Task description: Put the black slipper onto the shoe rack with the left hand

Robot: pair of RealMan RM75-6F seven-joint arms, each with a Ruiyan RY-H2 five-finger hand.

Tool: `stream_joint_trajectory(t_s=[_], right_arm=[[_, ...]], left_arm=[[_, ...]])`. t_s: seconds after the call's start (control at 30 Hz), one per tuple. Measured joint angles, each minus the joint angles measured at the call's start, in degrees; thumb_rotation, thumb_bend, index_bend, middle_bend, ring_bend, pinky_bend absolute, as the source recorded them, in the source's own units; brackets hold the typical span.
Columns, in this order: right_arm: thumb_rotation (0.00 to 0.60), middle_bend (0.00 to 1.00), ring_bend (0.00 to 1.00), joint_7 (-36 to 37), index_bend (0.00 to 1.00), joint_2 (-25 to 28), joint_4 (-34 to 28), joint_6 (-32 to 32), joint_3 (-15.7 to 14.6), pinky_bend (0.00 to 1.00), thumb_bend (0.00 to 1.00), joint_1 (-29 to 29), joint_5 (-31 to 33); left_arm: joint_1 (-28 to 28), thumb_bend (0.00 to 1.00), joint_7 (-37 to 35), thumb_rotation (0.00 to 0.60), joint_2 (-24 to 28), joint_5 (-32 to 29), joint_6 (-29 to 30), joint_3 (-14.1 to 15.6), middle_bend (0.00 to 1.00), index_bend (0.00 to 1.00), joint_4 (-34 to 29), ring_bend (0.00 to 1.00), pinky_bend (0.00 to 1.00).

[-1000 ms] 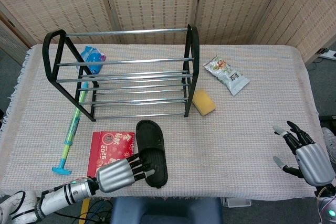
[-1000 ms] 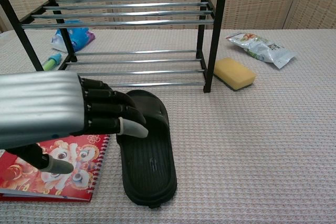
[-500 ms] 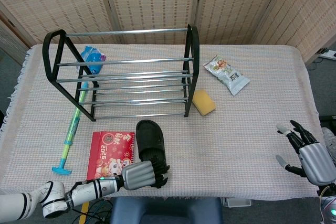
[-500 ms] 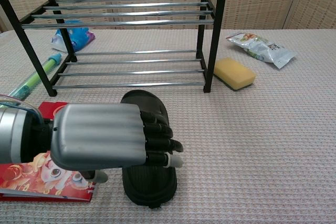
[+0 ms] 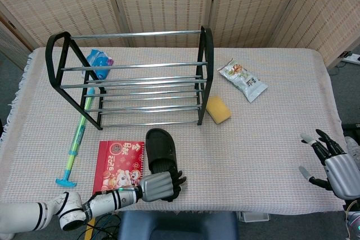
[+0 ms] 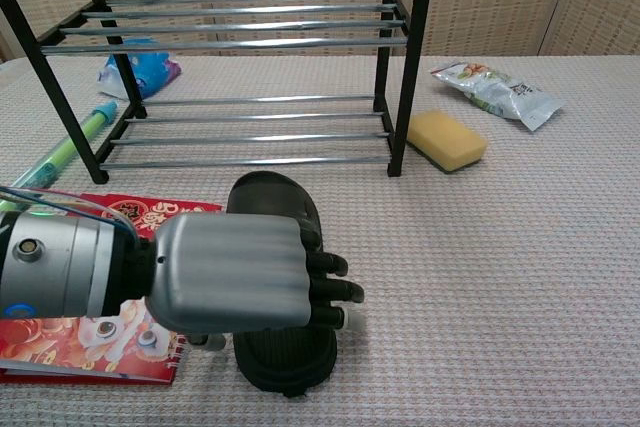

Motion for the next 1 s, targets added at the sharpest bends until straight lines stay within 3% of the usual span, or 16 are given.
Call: stream_joint_trajectory(t_s=[0.47,0.57,0.77,1.0], right_arm=[[0.6,0.26,0.1,1.1,0.11,0.0,0.9,1.0,0.1,0.2,0.3,-0.8,0.5],[0.6,0.26,0.1,1.3,0.11,0.0,1.2,1.3,0.2,0.2,0.3,-1.0,0.7],[0.6,0.26,0.1,1.7,0.11,0.0,1.5,1.7,0.4,0.2,0.3,-1.4,0.8],[0.6,0.26,0.1,1.9,0.11,-0.3,1.8,1.6,0.4,0.2,0.3,-1.3,0.8]], left_arm=[[-3.4,0.11,5.5,0.6,-1.3,-5.1,-2.0,0.4,0.14,0.22,0.8,0.16,0.33],[-4.1,0.11,6.0,0.6,-1.7,-6.2,-2.3,0.7,0.16,0.27,1.0,0.16,0.33],[-5.4,0.11,4.1,0.6,-2.1,-6.8,-1.8,1.5,0.31,0.42,1.0,0.27,0.33],[-6.9,0.11,-1.3,0.6,-2.4,-4.6,0.4,3.0,0.57,0.63,1.4,0.48,0.4]])
